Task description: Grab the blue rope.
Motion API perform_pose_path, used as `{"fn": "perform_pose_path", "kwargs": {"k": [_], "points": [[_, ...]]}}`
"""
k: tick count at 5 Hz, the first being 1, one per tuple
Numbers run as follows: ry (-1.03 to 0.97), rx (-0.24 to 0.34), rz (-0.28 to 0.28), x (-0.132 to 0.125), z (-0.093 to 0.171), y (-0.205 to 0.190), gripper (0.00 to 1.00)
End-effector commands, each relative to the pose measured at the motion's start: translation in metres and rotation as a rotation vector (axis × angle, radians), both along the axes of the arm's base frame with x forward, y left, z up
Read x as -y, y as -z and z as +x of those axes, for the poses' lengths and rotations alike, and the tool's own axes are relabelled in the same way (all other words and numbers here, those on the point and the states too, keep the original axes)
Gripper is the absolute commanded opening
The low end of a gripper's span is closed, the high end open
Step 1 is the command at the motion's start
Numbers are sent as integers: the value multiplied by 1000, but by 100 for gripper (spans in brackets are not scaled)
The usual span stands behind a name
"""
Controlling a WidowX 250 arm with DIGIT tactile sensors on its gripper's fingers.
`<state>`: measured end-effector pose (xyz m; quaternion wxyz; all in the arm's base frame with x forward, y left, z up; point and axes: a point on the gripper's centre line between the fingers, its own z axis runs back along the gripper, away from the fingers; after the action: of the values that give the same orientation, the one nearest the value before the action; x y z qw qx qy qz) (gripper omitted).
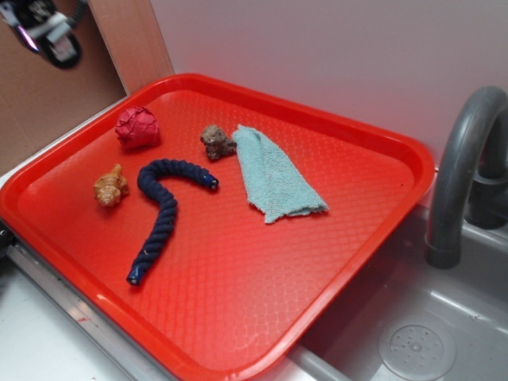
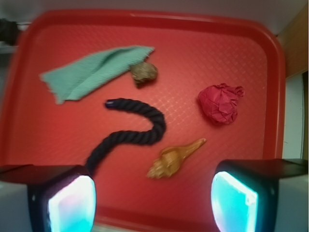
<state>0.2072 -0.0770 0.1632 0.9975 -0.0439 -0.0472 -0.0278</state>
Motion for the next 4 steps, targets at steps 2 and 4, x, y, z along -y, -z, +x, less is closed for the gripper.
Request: {"fn": "perform_pose_path", "kwargs": {"k": [2,4], "points": [[-44,-43,53,19,36,64,100],[-69,-96,74,-10,32,106,100]]}}
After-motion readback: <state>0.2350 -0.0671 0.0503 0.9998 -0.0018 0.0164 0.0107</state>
